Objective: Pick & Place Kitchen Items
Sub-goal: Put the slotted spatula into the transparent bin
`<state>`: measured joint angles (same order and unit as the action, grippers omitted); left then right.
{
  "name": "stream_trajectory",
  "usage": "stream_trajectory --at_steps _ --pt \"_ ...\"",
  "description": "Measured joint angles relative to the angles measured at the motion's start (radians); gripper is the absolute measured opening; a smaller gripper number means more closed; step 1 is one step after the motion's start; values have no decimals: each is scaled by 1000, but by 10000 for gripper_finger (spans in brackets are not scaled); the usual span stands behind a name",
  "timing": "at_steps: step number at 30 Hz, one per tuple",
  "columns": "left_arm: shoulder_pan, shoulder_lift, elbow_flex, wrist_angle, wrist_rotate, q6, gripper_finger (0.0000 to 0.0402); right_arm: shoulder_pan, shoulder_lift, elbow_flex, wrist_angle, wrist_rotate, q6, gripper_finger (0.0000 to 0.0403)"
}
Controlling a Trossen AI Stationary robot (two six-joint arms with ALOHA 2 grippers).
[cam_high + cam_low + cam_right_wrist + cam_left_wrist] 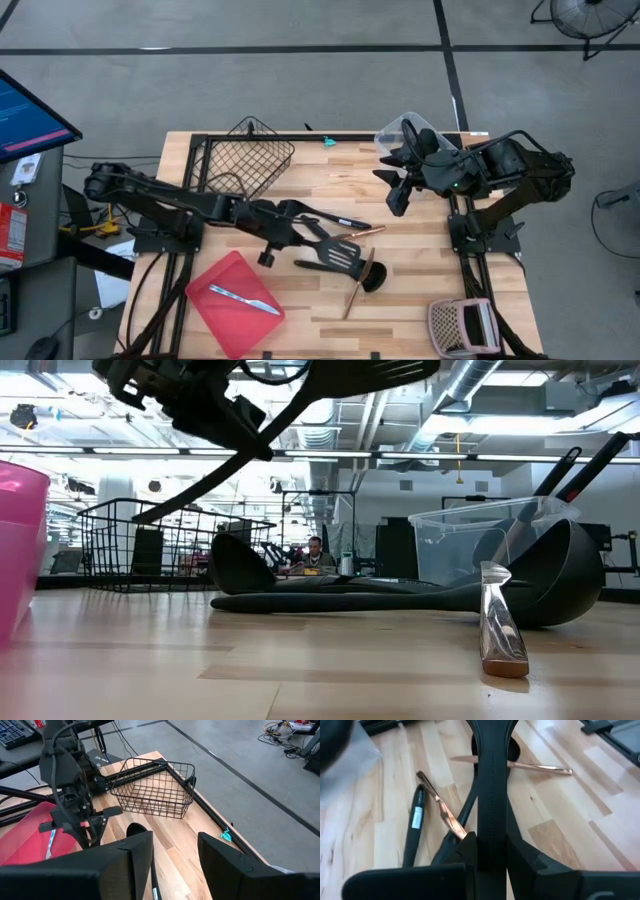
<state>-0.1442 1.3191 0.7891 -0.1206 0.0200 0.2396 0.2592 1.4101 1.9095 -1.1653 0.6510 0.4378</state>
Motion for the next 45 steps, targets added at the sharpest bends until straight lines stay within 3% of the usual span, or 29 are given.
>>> stream_trajectory --at_steps 16,24,34,45 --pt "16 -98 0 192 -29 -205 49 0 0 0 -1 3 -3 154" --pt "14 -244 0 260 -32 -320 49 0 0 0 -2 3 -3 154" --pt "12 -448 1 272 -7 -357 49 0 0 0 -1 3 -3 154" --pt "12 -590 1 274 125 -476 49 0 0 0 -1 3 -17 154"
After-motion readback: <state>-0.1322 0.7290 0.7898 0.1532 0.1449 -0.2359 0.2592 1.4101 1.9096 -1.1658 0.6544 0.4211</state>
